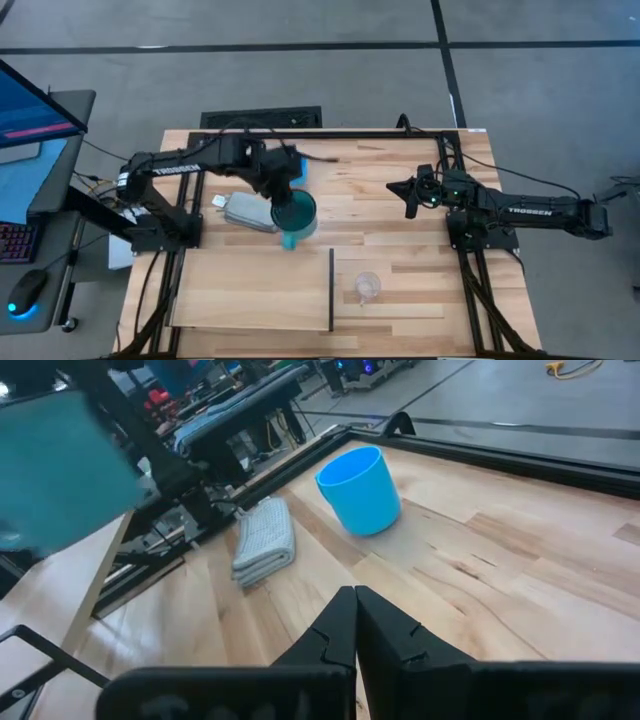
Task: Stack small to large cups/mugs on shelf
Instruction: Put the green mug on the shelf
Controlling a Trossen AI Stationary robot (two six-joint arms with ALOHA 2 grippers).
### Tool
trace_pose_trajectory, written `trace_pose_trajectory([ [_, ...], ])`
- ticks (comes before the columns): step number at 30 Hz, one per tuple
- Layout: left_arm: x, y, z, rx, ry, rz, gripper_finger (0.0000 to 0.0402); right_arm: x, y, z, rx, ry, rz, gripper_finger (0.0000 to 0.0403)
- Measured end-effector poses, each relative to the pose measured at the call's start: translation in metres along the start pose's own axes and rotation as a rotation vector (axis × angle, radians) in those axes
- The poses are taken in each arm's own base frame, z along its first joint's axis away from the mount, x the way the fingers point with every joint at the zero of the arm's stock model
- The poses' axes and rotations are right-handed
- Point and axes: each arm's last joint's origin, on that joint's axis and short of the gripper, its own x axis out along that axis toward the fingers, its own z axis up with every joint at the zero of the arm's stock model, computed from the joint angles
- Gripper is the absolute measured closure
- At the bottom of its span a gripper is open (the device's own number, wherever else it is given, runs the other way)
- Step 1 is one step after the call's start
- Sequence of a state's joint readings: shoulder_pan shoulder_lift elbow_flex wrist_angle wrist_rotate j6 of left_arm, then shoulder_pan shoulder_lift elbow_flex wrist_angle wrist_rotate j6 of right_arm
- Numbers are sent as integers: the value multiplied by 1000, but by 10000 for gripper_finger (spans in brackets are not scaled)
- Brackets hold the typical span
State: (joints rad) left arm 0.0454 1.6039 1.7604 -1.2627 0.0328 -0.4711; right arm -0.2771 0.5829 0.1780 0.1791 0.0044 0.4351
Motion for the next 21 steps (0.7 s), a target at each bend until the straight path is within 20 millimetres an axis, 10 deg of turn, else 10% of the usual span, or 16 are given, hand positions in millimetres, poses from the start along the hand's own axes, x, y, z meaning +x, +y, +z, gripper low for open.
trace_pose_trajectory([
  [21, -4, -107, -74, -193, -85, -29, 388, -1, -4, -11, 29, 117, -40, 376],
])
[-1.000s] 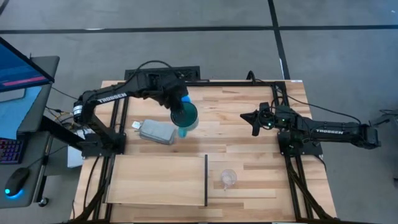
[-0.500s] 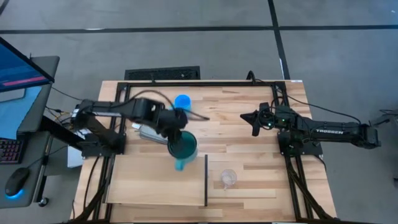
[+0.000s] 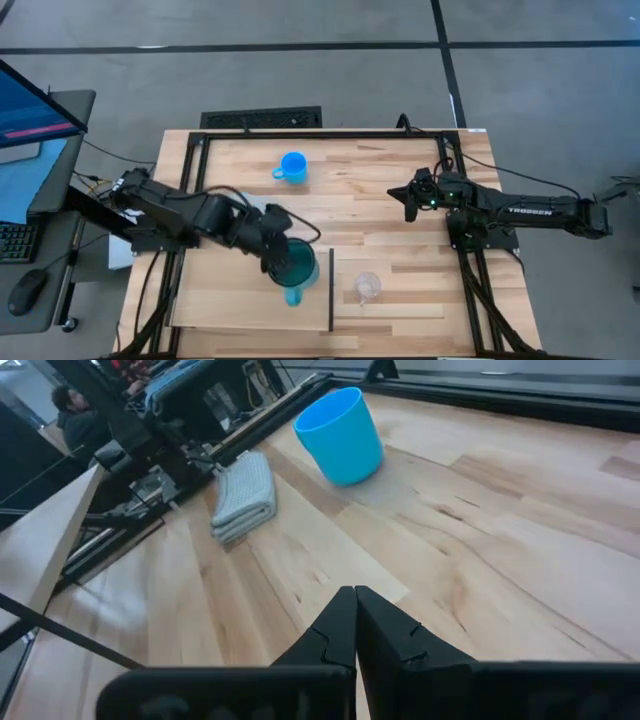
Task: Stack small to large cups/mugs on shelf
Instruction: Put the green mug on the shelf
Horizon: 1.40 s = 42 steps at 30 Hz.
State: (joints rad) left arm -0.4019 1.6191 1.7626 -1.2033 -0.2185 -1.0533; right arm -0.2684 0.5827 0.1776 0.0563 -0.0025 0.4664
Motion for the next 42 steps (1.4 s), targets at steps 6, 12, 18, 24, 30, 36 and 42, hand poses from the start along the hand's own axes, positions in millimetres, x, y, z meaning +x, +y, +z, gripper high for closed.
trace_pose_trajectory([
  [6, 37, -25, -17, 34, 93, -8, 388, 0, 0, 0, -2, -2, 1, 376],
  [12, 46, -31, -15, 49, 143, 71, 388, 0, 0, -1, -2, 9, -4, 376],
  [18, 41, -28, -6, 6, 122, 89, 388, 0, -1, -3, -3, 32, -15, 376],
  [24, 44, -28, -6, 16, 156, 81, 388, 0, -3, -6, -3, 59, -27, 376],
  [30, 46, -29, -8, 18, 186, 75, 388, 0, -4, -7, -4, 75, -35, 376],
  [36, 55, -31, -9, 34, 203, 86, 388, 0, -4, -8, -3, 80, -38, 376],
  [42, 59, -32, -9, 40, 207, 93, 388, 0, -4, -9, -3, 88, -42, 376],
])
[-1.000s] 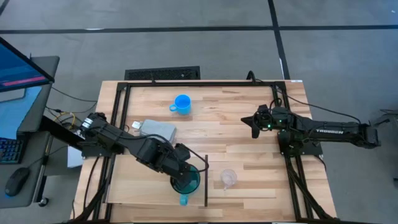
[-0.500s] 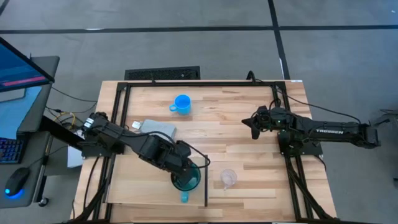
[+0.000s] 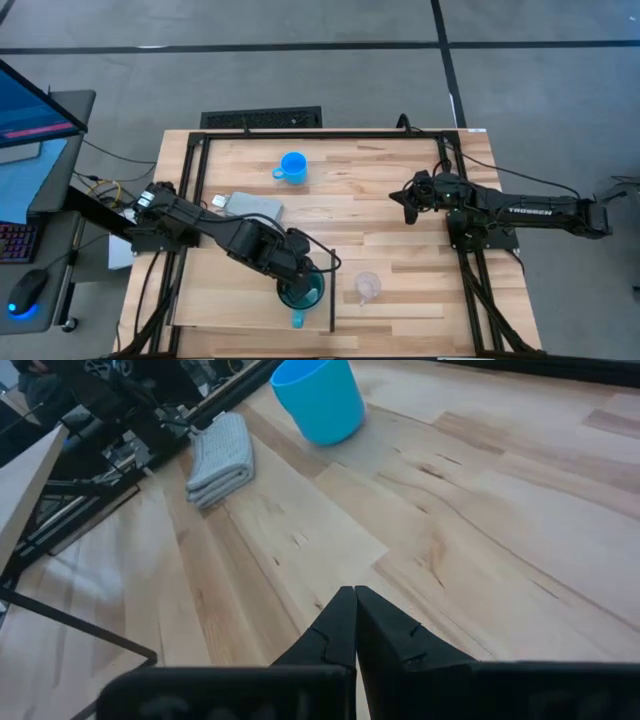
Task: Stack small to large cups/mugs on shelf
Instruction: Put the green mug on the shelf
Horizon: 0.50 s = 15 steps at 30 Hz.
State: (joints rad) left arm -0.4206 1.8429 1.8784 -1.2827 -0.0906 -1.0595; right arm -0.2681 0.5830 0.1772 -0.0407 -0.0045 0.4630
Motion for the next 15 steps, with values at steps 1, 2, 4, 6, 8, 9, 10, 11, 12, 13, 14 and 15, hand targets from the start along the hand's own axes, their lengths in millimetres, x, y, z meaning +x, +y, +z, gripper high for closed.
trace_pose_trajectory([
  [1, 0, 0, 0, 0, 0, 1, 388, 0, 0, 0, 0, 4, -2, 376],
  [2, 0, 0, 0, 0, 0, 0, 388, 0, 0, -1, 0, 6, -3, 376],
  [4, 1, 0, 0, 1, 3, 3, 387, 0, 0, -1, 0, 6, -3, 376],
  [6, 1, 0, 0, 0, 3, 4, 377, 0, 0, -1, 0, 7, -3, 376],
  [8, 2, 0, 0, -8, 11, 3, 364, 0, 0, -1, 0, 7, -4, 376],
  [9, 5, -1, -1, -10, 24, 4, 358, 0, 0, -1, 0, 7, -4, 376],
  [10, 9, -2, -1, -10, 29, 10, 353, 0, 0, -1, 0, 7, -4, 376],
  [11, 11, -2, -1, -10, 29, 14, 349, 0, 0, -1, 0, 6, -3, 376],
  [12, 10, -2, -1, -10, 29, 13, 345, 0, 0, -1, 0, 7, -3, 376],
  [13, 9, -1, -1, -9, 28, 17, 342, 0, 0, -1, 0, 8, -4, 376],
  [14, 8, 0, -1, -9, 27, 18, 339, 0, 0, -1, 0, 9, -5, 376],
  [15, 7, -1, -1, -9, 23, 12, 336, 0, 0, -1, 0, 9, -5, 376],
])
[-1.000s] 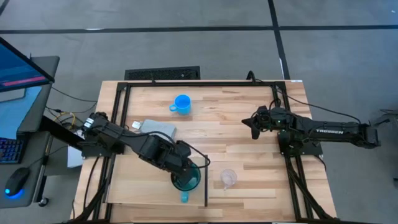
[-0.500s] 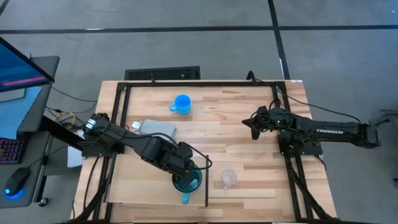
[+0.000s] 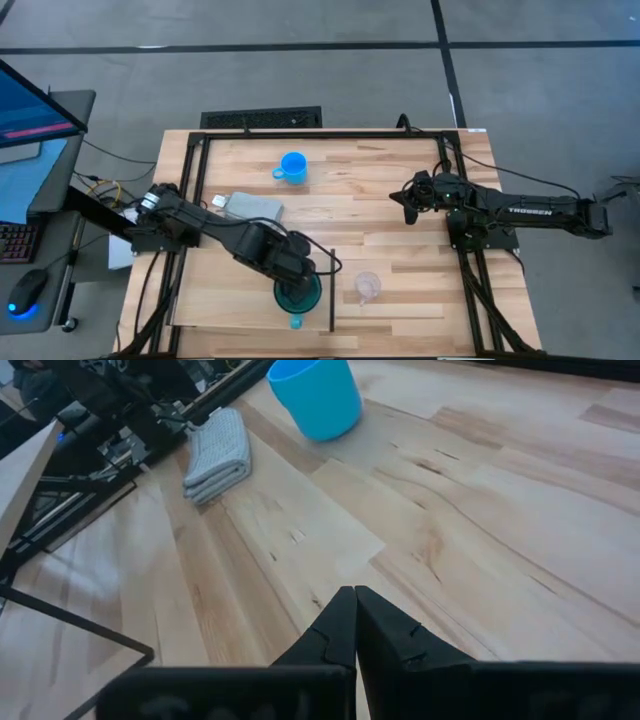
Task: Stack small to large cups/mugs on shelf
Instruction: Put the green mug on the shelf
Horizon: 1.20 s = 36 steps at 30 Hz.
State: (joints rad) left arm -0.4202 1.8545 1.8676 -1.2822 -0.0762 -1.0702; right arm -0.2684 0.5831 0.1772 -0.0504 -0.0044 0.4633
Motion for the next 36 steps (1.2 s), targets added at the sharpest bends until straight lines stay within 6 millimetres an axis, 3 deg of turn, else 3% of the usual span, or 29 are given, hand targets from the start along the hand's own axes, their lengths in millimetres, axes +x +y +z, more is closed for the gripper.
trace_pose_trajectory([
  [18, -2, -4, 2, -6, -17, -53, 224, 0, 0, 0, -1, 2, 0, 376],
  [36, -2, -3, 5, -17, 29, -77, 216, 0, 1, 0, -1, 11, 19, 376],
])
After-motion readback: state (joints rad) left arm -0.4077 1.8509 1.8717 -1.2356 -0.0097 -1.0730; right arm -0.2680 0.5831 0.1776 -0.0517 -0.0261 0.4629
